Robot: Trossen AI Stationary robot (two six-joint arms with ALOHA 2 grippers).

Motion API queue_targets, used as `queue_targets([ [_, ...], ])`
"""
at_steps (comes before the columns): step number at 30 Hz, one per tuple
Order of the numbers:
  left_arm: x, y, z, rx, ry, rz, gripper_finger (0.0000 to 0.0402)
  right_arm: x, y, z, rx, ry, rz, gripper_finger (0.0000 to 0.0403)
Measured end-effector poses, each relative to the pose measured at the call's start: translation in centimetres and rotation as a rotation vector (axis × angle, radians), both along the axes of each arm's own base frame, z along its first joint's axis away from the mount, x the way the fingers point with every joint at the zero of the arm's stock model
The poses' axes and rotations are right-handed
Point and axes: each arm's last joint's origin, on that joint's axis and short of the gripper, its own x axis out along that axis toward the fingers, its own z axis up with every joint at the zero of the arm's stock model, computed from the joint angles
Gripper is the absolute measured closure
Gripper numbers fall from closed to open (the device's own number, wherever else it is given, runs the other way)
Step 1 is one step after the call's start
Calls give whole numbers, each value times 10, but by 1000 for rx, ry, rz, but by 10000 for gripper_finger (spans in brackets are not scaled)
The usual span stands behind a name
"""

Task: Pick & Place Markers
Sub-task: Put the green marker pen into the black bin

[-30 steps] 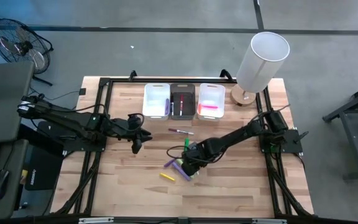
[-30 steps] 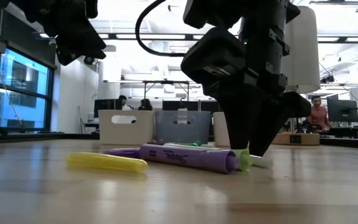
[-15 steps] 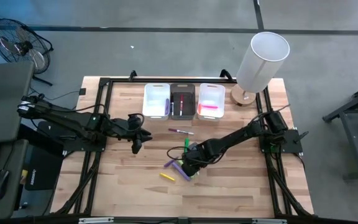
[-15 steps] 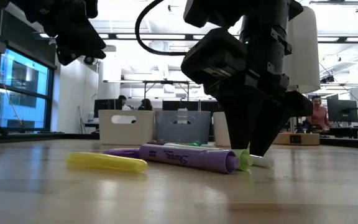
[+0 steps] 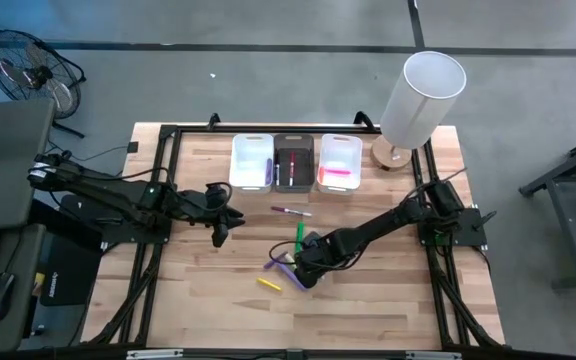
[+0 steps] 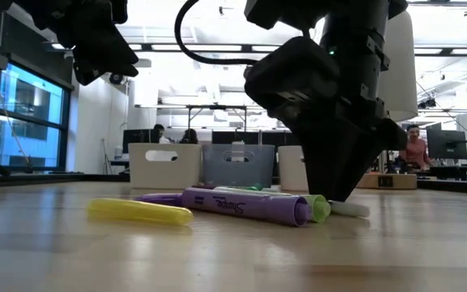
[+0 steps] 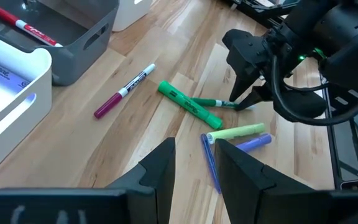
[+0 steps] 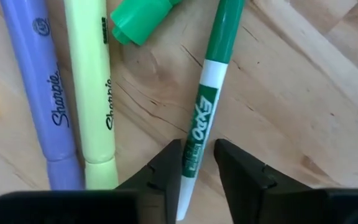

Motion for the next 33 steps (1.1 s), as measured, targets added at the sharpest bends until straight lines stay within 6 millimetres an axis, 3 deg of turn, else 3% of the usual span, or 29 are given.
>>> queue_targets([
  [10, 0, 0, 0, 2, 0, -2, 291, -9, 8, -1, -21, 60, 42, 376],
  [18, 0, 0, 0, 1, 0, -4, 291, -9, 8, 2, 1, 64, 42, 384],
  [33, 0, 0, 1, -1, -6, -4, 291, -25, 4, 35, 15, 76, 60, 388],
])
